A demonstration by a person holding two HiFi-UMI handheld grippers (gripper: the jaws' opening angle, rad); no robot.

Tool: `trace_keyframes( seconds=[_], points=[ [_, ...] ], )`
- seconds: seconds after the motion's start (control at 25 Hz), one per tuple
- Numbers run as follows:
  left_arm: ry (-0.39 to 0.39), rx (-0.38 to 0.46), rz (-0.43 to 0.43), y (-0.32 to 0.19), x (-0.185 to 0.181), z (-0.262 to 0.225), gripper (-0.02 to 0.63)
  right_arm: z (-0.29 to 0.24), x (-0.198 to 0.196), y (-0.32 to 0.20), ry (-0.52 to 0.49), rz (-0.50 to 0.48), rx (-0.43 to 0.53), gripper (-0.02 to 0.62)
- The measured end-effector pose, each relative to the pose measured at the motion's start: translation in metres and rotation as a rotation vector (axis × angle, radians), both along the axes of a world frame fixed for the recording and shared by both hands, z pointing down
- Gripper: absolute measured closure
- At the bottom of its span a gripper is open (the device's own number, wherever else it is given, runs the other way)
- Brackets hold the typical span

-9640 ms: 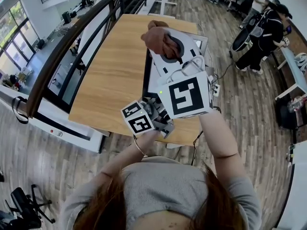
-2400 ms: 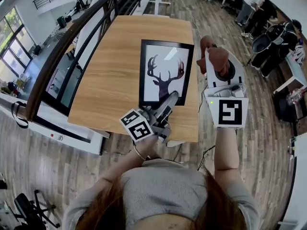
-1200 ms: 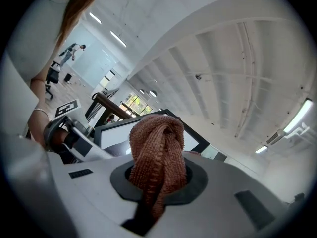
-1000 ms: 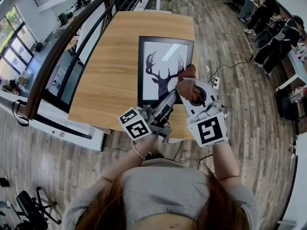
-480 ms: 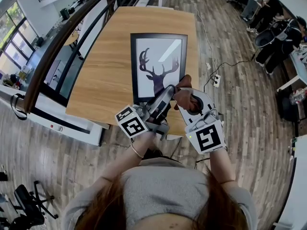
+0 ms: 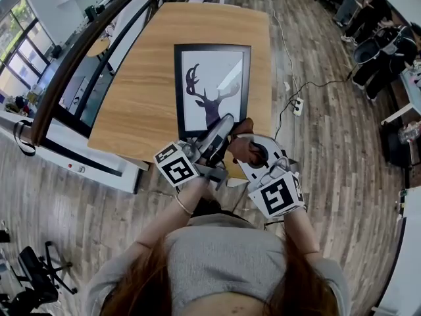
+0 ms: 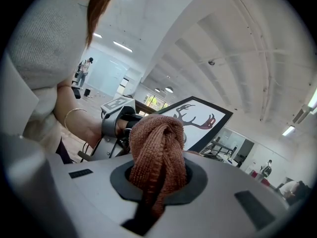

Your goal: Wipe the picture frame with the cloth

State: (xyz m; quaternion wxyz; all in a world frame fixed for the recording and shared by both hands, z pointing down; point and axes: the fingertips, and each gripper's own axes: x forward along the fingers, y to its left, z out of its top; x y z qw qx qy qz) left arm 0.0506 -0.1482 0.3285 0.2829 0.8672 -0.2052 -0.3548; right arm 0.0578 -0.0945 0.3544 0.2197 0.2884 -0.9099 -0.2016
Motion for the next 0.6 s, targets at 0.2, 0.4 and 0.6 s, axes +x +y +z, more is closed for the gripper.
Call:
trace_keyframes(
  seconds=[0.2, 0.4, 0.6],
  points=[
    [0.006, -0.032, 0.005, 0.001, -0.001, 0.010, 0.577, 0.013, 0.006, 0.010, 0.011, -0.052, -0.067, 0.549],
    [-0.009, -0.113, -0.002, 0.006, -0.010, 0.039, 0.577, 0.013, 0.008, 0.017, -0.008, -0.102, -0.088, 0.549],
    [0.008, -0.224, -0.022, 0.012, -0.024, 0.077, 0.577, 0.014, 0.001, 0.011, -0.062, -0.116, -0.093, 0.549]
  ],
)
